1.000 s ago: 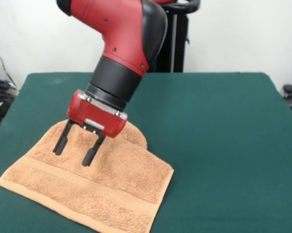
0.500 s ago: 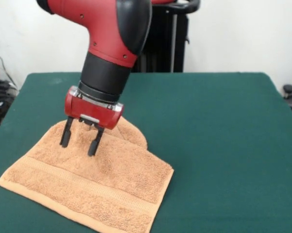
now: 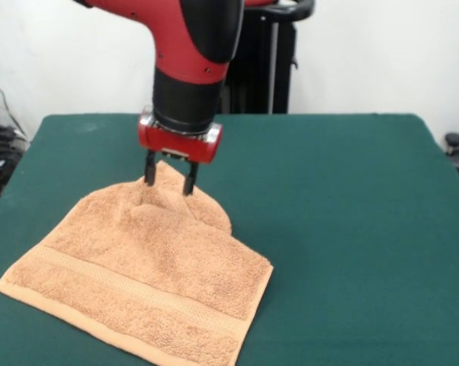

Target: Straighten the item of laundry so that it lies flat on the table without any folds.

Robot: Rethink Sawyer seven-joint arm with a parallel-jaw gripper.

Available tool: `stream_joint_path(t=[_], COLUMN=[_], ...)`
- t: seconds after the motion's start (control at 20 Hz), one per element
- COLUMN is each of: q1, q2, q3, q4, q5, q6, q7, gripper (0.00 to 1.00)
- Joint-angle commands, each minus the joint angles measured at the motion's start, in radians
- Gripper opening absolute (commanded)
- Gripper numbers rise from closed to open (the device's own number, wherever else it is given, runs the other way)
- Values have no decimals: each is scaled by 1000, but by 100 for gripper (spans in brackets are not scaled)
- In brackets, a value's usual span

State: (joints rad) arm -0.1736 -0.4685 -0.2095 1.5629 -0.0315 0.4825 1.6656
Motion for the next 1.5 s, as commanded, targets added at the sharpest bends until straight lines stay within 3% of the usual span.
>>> stream_joint_path(t=[0.05,0.2,0.55,1.1,1.5], q1=[-26,-40,-59,-2,72], q2=[-48,-52,34,203,226], q3=[199,220,251,165,108], q4=[146,177,161,65,50], q5=[4,-3,-38,-60,7], q6=[94,58,-104,-320,-326], q7=[8,18,63,147,192], gripper=[100,100,100,100,100])
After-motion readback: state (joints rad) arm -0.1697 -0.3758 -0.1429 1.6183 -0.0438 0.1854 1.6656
